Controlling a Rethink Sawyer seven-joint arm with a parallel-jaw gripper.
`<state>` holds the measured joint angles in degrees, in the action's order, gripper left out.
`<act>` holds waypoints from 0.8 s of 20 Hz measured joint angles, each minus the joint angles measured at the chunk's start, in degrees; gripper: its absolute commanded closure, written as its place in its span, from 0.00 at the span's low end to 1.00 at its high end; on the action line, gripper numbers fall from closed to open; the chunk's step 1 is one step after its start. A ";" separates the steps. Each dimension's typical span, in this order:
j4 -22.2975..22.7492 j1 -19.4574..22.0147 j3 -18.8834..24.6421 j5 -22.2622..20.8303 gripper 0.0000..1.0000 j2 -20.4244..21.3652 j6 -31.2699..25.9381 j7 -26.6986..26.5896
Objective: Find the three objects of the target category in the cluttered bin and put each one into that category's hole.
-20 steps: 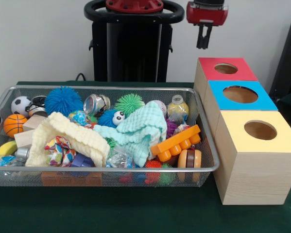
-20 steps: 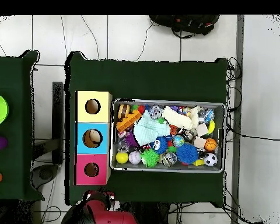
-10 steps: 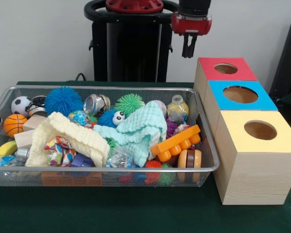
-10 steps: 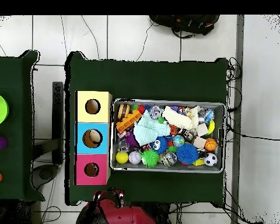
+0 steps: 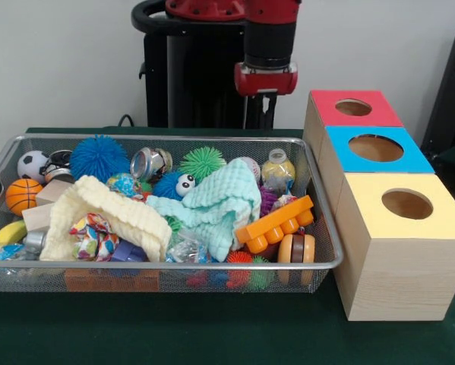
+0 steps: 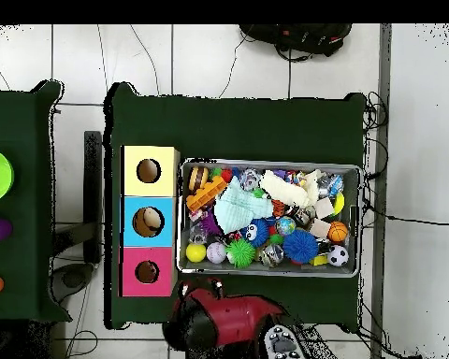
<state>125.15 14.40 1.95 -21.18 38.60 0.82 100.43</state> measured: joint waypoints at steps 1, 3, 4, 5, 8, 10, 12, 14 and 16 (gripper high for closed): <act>-0.45 0.89 0.66 -0.46 1.00 -0.18 -0.35 0.00; -1.35 2.67 1.98 -1.37 1.00 -0.54 -1.05 0.00; -1.80 3.56 2.65 -1.82 1.00 -0.72 -1.40 0.00; -2.45 5.23 3.97 -2.70 1.00 -1.04 -2.12 0.00; -3.33 8.21 6.31 -4.42 1.00 -1.72 -3.04 0.00; -3.64 10.82 8.31 -5.88 1.00 -2.43 -3.40 0.00; -3.71 13.53 10.23 -7.50 1.00 -3.25 -3.70 0.00; -3.73 15.53 11.70 -8.80 1.00 -3.86 -4.06 0.00; -3.73 16.70 12.57 -9.62 1.00 -4.26 -4.44 0.00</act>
<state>121.41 31.11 14.53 -30.80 34.34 -3.61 100.43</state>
